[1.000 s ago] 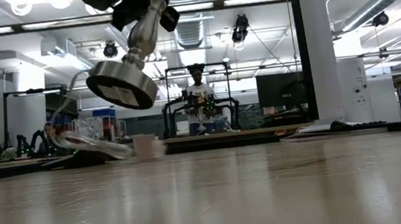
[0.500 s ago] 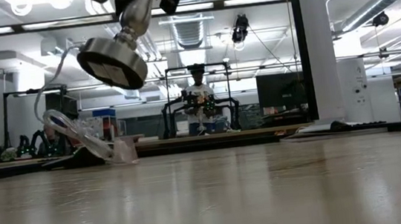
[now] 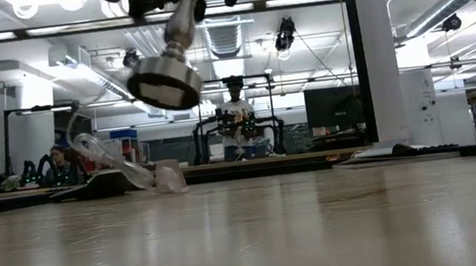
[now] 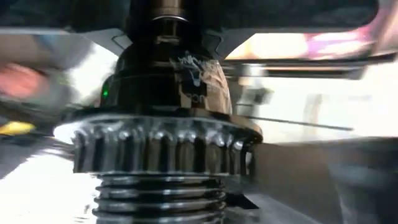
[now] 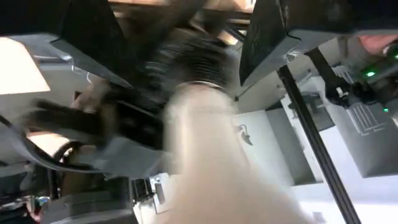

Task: Screw lightbulb
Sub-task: Remove the lightbulb from the table lamp

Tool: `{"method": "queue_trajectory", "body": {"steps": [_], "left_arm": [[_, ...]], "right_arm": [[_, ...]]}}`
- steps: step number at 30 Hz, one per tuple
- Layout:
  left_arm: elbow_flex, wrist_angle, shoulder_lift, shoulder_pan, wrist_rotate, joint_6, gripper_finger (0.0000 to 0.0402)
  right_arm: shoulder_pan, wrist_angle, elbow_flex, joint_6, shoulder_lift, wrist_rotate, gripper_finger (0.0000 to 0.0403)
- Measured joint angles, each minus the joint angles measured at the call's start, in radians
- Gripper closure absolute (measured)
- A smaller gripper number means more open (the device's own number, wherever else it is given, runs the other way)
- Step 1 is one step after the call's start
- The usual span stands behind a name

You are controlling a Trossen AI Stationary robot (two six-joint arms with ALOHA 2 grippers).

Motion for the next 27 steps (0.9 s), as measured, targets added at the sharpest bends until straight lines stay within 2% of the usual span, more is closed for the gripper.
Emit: {"method": "queue_trajectory", "body": {"steps": [3,8,11,15,17,23,27], "left_arm": [[0.0,-0.059,-0.002,0.026,-0.152,0.063,0.0346],[0.0,-0.184,-0.008,0.039,-0.334,0.242,0.0346],[0.0,-0.231,-0.009,0.04,-0.443,0.322,0.0346],[-0.002,-0.241,-0.014,0.039,-0.581,0.348,0.0346],[-0.002,-0.235,-0.018,0.041,-0.613,0.356,0.0346],[-0.002,-0.213,-0.018,0.023,-0.687,0.375,0.0346],[-0.001,-0.202,-0.021,-0.004,-0.756,0.375,0.0346]], "right_arm": [[-0.005,-0.01,0.0,-0.01,0.0,0.045,0.0138],[-0.015,-0.111,0.027,-0.091,-0.006,0.136,0.0151],[-0.031,-0.223,0.064,-0.169,-0.018,0.204,0.015],[-0.042,-0.331,0.09,-0.276,-0.036,0.24,0.0139],[-0.043,-0.334,0.09,-0.285,-0.043,0.258,0.0133],[-0.04,-0.327,0.09,-0.292,-0.046,0.415,0.011],[-0.025,-0.308,0.09,-0.316,-0.038,0.451,0.01]]}}
